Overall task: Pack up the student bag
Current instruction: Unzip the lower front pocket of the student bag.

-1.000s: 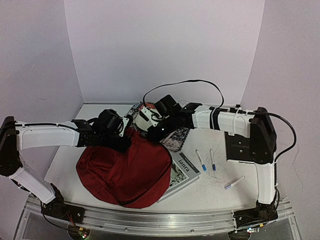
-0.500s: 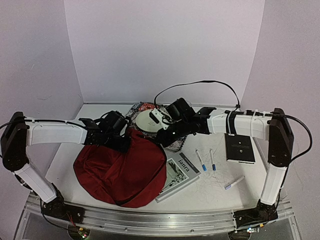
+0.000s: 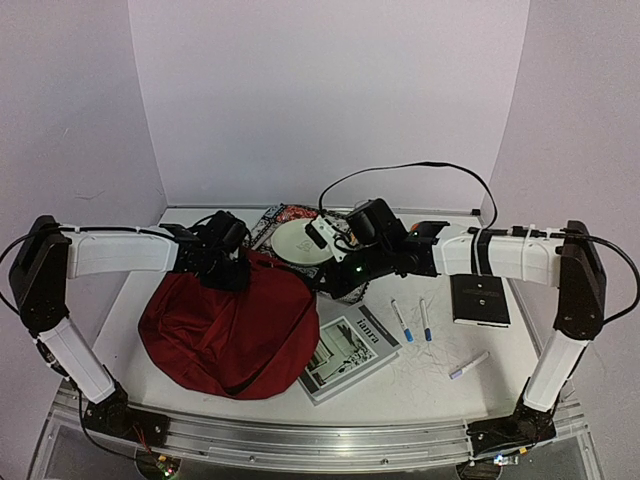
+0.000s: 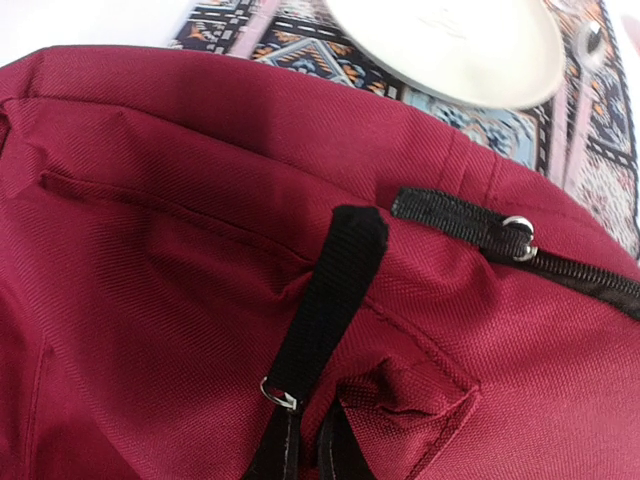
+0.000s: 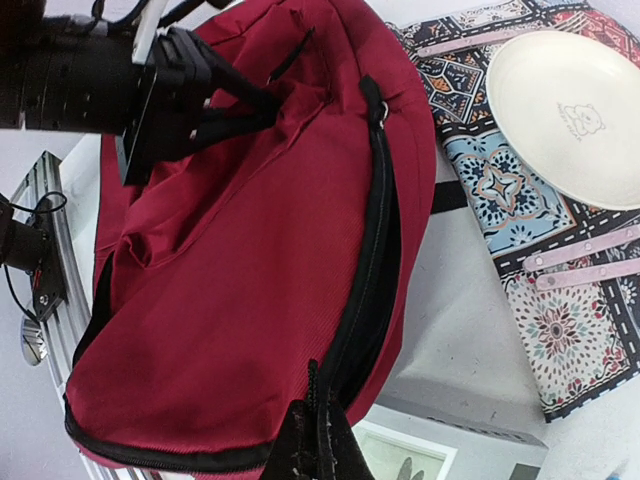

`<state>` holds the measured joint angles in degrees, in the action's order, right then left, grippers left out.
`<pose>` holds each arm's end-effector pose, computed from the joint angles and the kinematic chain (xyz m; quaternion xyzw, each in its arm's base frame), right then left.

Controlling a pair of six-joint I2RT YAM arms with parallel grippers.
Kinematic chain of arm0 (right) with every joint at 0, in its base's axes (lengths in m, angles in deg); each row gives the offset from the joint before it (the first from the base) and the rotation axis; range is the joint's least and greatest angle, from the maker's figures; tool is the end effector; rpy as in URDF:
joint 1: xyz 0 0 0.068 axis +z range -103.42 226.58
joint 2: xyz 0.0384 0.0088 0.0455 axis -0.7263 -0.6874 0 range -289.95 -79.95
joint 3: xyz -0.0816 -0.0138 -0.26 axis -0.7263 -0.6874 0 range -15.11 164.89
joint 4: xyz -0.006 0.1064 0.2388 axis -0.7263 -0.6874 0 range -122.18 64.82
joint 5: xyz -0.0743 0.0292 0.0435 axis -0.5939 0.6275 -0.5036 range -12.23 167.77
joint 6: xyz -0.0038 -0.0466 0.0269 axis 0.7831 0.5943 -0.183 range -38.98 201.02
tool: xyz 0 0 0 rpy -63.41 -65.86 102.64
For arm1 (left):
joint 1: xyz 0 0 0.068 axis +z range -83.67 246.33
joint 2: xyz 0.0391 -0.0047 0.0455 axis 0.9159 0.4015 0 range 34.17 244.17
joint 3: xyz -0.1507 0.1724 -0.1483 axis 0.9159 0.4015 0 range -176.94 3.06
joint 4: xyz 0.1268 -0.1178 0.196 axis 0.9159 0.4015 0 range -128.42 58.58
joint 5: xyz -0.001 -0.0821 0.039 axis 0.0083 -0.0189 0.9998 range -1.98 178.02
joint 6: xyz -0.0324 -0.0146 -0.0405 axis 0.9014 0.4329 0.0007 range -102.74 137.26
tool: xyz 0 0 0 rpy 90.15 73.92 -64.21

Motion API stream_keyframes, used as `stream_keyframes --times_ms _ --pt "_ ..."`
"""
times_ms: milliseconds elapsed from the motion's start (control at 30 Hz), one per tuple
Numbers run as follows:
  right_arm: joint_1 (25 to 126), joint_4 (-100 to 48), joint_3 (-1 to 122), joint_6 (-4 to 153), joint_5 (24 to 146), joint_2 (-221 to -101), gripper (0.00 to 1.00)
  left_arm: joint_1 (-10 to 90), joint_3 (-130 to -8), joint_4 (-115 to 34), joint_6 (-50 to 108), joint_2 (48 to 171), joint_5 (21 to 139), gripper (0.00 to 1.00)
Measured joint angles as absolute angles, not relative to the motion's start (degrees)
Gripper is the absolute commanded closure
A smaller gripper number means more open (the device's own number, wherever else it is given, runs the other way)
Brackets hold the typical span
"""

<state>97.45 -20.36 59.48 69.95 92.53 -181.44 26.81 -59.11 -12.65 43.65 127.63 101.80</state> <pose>0.2572 0.3306 0.2742 -0.3475 0.7490 0.3765 0.4201 0.2642 -0.2069 0.2100 0.0751 0.9497 -0.0567 0.2988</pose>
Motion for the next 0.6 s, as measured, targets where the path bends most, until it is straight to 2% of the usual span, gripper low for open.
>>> stream_keyframes --times_ms 433,500,533,600 --pt "97.4 -13.95 56.19 66.8 96.41 -179.81 1.0 33.08 -59.84 -12.29 46.97 128.21 96.97 1.0" --pt "97.38 -12.73 55.46 65.74 97.23 -179.81 1.0 33.51 -60.13 -11.97 47.21 128.22 95.9 0.94" --pt "97.38 -12.34 55.13 65.32 97.56 -179.81 1.0 33.73 -60.31 -11.74 47.26 128.24 95.36 0.85" --pt "97.34 -12.14 54.79 64.76 97.73 -179.81 1.0 33.99 -60.64 -11.64 47.08 128.21 94.02 0.73"
